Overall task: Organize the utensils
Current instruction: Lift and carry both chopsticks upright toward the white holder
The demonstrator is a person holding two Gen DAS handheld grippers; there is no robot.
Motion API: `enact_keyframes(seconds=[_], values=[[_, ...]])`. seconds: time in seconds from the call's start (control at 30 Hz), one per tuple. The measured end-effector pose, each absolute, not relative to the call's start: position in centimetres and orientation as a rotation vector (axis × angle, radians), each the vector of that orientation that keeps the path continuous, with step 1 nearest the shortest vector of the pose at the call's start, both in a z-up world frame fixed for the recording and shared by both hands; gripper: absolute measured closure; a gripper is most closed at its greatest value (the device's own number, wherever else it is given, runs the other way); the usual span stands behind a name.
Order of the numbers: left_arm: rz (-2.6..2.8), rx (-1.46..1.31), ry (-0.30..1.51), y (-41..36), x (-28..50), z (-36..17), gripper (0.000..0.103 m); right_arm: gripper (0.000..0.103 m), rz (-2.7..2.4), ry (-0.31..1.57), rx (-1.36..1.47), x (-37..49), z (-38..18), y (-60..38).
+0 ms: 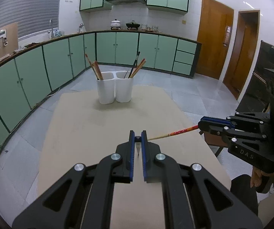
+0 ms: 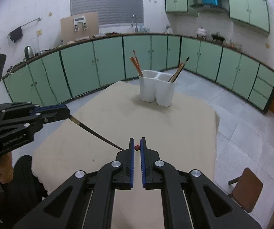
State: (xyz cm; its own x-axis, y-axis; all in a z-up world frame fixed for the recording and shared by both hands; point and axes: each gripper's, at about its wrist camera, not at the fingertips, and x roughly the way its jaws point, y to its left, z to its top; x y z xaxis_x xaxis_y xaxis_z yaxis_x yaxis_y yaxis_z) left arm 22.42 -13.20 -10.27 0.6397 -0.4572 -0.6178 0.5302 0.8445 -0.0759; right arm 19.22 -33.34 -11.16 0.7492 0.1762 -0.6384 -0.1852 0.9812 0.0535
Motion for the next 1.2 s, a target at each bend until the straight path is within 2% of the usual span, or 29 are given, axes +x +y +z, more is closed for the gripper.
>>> enact_keyframes(seconds=[0.73, 1.2], values=[[-0.604, 0.134, 0.787, -13.9, 33.1, -8.4, 0.097, 0.097, 0.261, 0.856, -0.047, 31.6, -6.8, -34.2], [-0.648, 0.167, 0.821, -15.9, 36.0, -7.0, 0.097, 0.097, 0.235, 0.891, 0.012, 36.2, -5.6, -35.4]])
